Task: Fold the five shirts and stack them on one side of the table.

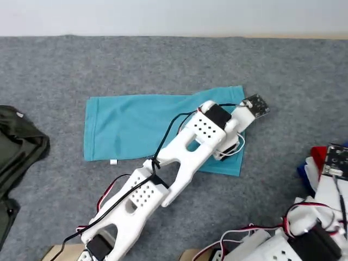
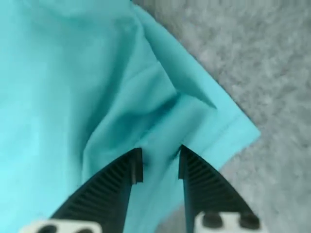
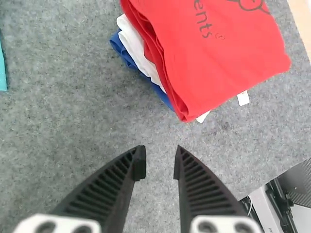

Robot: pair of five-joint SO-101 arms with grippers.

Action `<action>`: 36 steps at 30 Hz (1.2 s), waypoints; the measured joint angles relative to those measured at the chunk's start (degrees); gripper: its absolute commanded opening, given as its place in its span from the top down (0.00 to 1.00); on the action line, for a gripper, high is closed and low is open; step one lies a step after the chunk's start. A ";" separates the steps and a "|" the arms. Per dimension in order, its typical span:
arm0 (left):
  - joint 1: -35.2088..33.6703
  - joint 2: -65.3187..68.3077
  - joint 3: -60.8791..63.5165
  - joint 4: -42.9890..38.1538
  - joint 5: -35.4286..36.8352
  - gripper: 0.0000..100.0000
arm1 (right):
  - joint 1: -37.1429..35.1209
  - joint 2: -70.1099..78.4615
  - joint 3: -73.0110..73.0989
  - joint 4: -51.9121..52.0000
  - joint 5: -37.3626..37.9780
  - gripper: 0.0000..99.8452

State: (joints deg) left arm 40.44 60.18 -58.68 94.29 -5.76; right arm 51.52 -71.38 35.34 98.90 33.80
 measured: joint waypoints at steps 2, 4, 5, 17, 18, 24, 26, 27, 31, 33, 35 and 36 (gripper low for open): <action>0.00 0.88 0.09 -0.62 0.00 0.86 | 0.00 0.00 0.00 0.00 0.00 0.90; 0.00 0.97 -0.18 -0.62 0.00 0.86 | 0.00 0.00 0.00 0.00 0.00 0.90; 0.00 0.97 -0.35 -0.62 -0.09 0.84 | 0.00 0.00 0.00 0.00 0.00 0.90; -0.70 1.05 -0.44 2.99 -3.43 0.80 | 0.00 0.00 0.00 1.05 0.00 0.90; -0.79 1.05 -0.44 2.99 -3.60 0.80 | 0.00 0.00 0.00 1.05 0.00 0.90; -0.79 1.49 -0.44 2.99 -3.60 0.81 | 0.00 0.00 0.00 1.14 0.00 0.90; -0.79 2.73 -0.44 2.99 -3.43 0.85 | 0.00 0.00 0.00 1.14 0.00 0.90; -0.79 2.99 -0.44 2.99 -3.43 0.87 | 0.00 0.00 0.00 1.14 0.00 0.90; -0.70 3.34 -1.49 2.99 -3.52 0.89 | 0.00 0.00 0.00 1.14 0.00 0.90; -0.70 3.34 -1.76 3.25 -3.43 0.89 | 0.00 0.00 0.00 1.14 0.00 0.90; -0.70 3.43 -2.02 4.04 -3.43 0.87 | 0.00 0.00 0.00 1.23 0.00 0.90; -0.70 3.43 -2.20 4.31 -3.34 0.85 | 0.00 0.00 0.00 1.23 0.00 0.90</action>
State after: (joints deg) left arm 39.74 63.60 -60.88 98.59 -9.10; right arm 51.52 -71.38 35.34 100.13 33.80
